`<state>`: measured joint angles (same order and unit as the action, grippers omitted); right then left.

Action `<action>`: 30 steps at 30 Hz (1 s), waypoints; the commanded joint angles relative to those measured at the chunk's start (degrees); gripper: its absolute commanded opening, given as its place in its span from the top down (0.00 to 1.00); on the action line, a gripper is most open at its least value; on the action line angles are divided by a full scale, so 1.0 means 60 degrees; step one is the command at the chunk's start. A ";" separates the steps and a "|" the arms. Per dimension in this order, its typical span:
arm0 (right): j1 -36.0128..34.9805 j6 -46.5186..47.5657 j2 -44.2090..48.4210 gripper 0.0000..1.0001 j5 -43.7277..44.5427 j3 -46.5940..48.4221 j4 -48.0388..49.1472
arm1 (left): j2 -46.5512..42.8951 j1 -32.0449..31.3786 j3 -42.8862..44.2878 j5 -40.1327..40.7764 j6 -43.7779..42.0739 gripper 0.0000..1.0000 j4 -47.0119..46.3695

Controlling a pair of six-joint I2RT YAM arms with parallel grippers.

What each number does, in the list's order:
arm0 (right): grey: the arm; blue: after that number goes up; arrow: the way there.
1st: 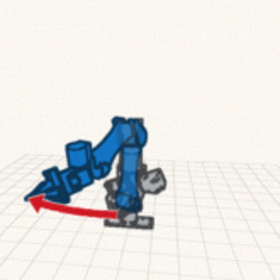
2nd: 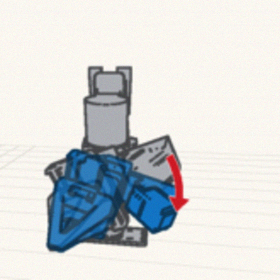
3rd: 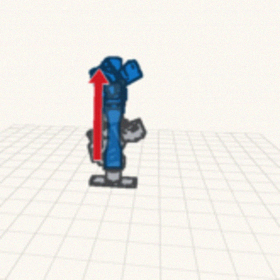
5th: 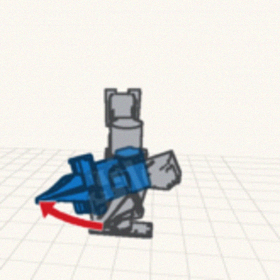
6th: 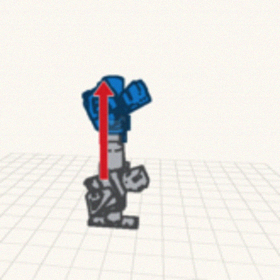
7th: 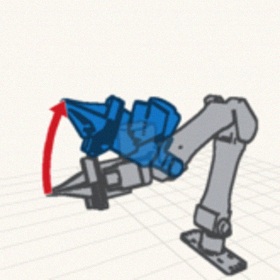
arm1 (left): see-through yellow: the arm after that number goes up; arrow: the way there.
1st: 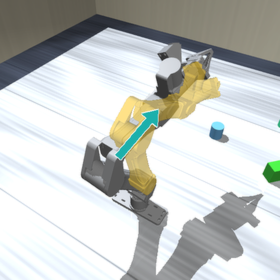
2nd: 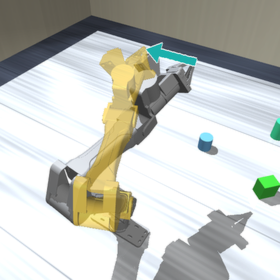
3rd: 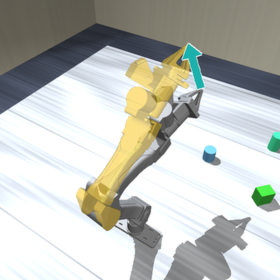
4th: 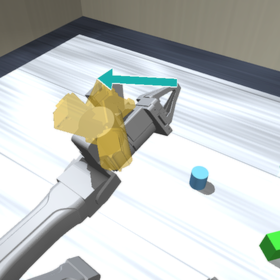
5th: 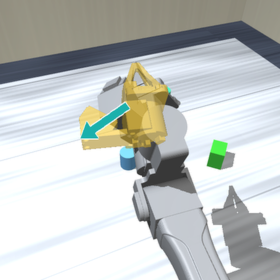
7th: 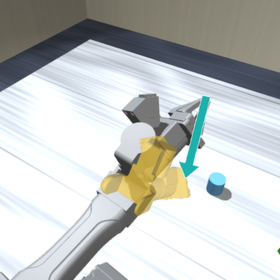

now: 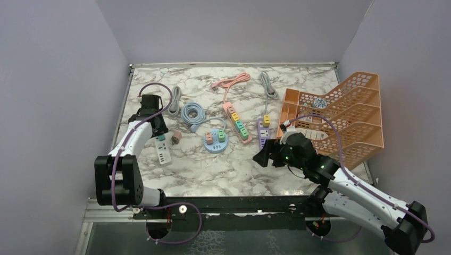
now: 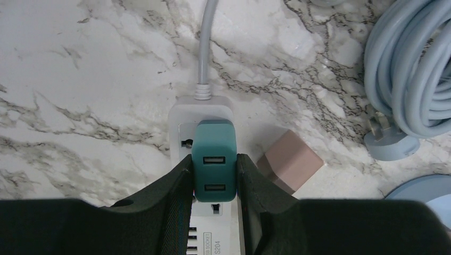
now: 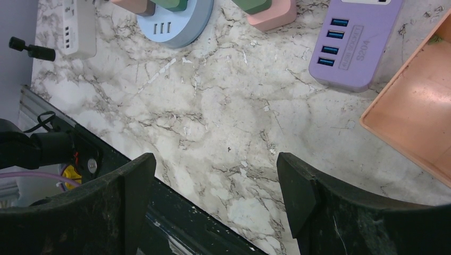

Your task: Insert the plug

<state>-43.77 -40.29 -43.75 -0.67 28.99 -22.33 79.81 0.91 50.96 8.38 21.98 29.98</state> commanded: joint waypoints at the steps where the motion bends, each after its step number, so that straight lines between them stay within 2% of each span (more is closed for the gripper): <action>1: 0.0012 -0.0004 -0.0047 0.16 0.0302 0.0165 0.0323 | 0.0465 -0.0428 -0.0169 -0.1218 0.0395 1.00 0.0210; 7: 0.0010 0.0001 -0.0023 0.16 0.0321 0.0192 0.0281 | 0.0228 -0.0532 0.0446 -0.0029 0.0351 0.54 0.0776; 9: 0.0000 -0.0008 -0.0003 0.16 0.0331 0.0185 0.0280 | 0.0043 -0.0530 0.0626 0.0224 0.0201 0.45 0.0915; 11: 0.0009 0.0005 0.0000 0.16 0.0323 0.0165 0.0307 | -0.0200 -0.0552 0.0780 0.0265 0.0091 0.40 0.1022; 18: 0.0002 0.0015 -0.0220 0.16 0.0233 0.0163 0.0516 | -0.0678 -0.1205 0.1422 -0.0096 -0.0006 0.40 0.1339; 24: 0.0001 0.0000 -0.0315 0.16 0.0200 0.0163 0.0597 | -0.0534 -0.2070 0.1913 -0.0199 0.0043 0.53 0.1380; 30: 0.0000 -0.0037 -0.0347 0.16 0.0184 0.0148 0.0620 | 0.0326 -0.2479 0.1823 -0.0225 -0.0073 0.50 0.1311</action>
<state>-43.77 -40.29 -45.76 -0.64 28.99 -20.75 78.00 -13.28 61.56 7.92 22.37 36.99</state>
